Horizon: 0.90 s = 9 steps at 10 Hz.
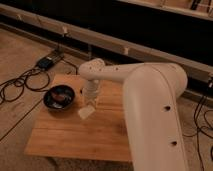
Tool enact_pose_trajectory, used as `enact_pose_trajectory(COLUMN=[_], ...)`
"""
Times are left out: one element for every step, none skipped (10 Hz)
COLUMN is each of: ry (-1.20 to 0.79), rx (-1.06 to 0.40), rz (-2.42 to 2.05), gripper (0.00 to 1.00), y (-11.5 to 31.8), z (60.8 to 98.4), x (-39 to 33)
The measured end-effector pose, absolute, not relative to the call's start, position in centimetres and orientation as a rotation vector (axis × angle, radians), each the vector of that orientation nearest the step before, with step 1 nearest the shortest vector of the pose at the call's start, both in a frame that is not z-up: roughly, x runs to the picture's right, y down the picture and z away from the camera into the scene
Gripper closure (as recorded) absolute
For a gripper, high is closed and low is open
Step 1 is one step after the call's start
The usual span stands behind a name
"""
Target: Place the white sponge in the ceramic bowl
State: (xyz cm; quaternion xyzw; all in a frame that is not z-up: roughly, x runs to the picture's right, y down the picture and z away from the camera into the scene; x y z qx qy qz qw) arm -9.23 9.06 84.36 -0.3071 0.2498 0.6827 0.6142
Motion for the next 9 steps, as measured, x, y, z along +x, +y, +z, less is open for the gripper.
enact_pose_trajectory(ry=[0.57,0.563,0.557,0.551,0.545,0.54,0.528,0.51,0.483], rx=[-0.702,-0.695,-0.689,-0.683,-0.677,-0.674,-0.673,-0.673,-0.676], rz=[1.558,1.539,1.523,1.508,1.487,1.466,1.442,1.42,1.383], gripper=[0.85,0.85,0.85,0.85,0.85,0.85,0.85,0.85,0.85], y=[8.4,7.4,6.5,5.6,4.6,4.0,3.4,2.9,2.4], z=[84.5,84.8,85.2,85.5,85.9,86.2,86.7,87.1,87.7], x=[-9.8,-10.6,-11.4,-12.0,-12.8,-13.6,-14.6,-15.5,-17.0])
